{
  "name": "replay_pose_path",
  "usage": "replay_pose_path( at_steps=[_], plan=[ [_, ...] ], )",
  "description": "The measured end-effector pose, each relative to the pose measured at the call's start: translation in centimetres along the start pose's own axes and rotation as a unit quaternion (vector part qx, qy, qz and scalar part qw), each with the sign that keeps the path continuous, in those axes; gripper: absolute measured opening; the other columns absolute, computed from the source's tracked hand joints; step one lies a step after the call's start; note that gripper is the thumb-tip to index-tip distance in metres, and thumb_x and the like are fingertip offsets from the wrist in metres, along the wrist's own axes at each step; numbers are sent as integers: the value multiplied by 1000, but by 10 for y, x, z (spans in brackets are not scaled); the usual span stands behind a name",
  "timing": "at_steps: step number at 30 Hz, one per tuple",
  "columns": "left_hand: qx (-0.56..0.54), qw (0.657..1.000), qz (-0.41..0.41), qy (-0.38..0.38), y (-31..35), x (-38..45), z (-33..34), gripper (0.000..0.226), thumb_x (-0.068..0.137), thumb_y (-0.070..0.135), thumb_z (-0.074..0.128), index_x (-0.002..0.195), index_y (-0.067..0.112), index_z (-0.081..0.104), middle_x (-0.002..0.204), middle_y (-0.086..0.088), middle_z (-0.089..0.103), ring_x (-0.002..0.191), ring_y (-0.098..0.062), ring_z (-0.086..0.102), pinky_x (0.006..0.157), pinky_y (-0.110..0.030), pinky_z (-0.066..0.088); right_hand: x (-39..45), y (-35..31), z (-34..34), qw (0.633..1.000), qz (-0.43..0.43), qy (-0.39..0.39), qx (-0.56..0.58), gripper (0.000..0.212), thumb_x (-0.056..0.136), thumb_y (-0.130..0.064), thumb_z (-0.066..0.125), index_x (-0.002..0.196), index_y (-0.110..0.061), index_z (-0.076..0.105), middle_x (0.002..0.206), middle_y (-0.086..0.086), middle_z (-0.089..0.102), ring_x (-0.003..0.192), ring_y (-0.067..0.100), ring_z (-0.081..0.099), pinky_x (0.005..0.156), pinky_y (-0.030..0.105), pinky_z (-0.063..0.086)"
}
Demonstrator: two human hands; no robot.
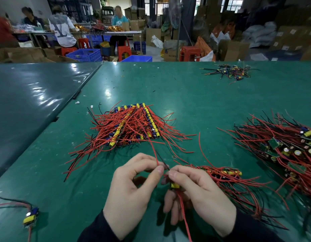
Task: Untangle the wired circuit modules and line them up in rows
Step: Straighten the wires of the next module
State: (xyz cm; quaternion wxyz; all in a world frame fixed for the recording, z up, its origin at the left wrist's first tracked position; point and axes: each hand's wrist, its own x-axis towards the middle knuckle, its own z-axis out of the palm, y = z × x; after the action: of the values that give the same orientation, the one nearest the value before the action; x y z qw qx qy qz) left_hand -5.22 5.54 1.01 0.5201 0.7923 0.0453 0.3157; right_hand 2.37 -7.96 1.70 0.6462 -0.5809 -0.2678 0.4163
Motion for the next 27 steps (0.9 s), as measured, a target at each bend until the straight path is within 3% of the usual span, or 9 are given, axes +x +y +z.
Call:
replay_pose_path(
  at_steps=[4, 6, 11, 15, 18, 23, 27],
  plan=[
    [-194, 969, -152, -5, 1, -1, 2, 12, 70, 17, 74, 80, 11, 76, 80, -6, 71, 71, -12, 65, 64, -22, 53, 0, 1, -1, 1000, 7, -5, 2, 28, 84, -32, 46, 92, -6, 52, 58, 18, 63, 38, 22, 58, 38, 18, 39],
    [-234, 952, -195, -29, 2, -1, 1, 24, 61, 19, 83, 83, 13, 77, 82, -8, 73, 73, -13, 65, 69, -22, 54, 0, 1, -1, 1000, 15, -19, 2, 29, 84, -33, 45, 93, -6, 51, 59, 18, 64, 39, 22, 58, 39, 20, 40],
    [-300, 913, -258, -96, 4, 2, -4, 31, 55, 21, 73, 84, 13, 78, 76, -10, 69, 68, -14, 61, 63, -17, 51, -1, -1, 0, 995, 51, -83, 32, 28, 92, -30, 43, 103, -6, 55, 60, 13, 66, 43, 19, 61, 42, 19, 43],
    [-305, 919, -229, -102, 6, 4, -7, 23, 59, 14, 73, 80, 5, 75, 58, -9, 60, 49, -12, 54, 52, -14, 46, -2, -3, 0, 992, 57, -98, 52, 26, 89, -35, 46, 86, -14, 61, 58, 12, 66, 42, 17, 61, 42, 19, 43],
    [-294, 930, -198, -92, 4, 4, -6, 20, 62, 2, 79, 81, 0, 73, 57, -12, 60, 44, -17, 52, 52, -17, 46, -2, -2, 1, 991, 60, -107, 54, 28, 89, -36, 43, 83, -15, 59, 56, 11, 65, 42, 16, 60, 41, 19, 42],
    [-248, 957, -136, -59, 2, 3, -4, 15, 67, 8, 71, 81, 2, 73, 51, -14, 59, 44, -17, 53, 59, -18, 47, -1, -2, 0, 992, 57, -106, 40, 28, 94, -38, 43, 86, -13, 55, 55, 8, 65, 42, 15, 60, 42, 20, 41],
    [-268, 948, -156, -73, 0, 4, -5, 14, 65, 10, 72, 78, 6, 75, 50, -13, 59, 42, -18, 53, 54, -18, 45, -2, -4, -1, 993, 54, -102, 26, 29, 91, -37, 45, 82, -13, 57, 55, 8, 64, 42, 14, 59, 41, 21, 38]
  ],
)
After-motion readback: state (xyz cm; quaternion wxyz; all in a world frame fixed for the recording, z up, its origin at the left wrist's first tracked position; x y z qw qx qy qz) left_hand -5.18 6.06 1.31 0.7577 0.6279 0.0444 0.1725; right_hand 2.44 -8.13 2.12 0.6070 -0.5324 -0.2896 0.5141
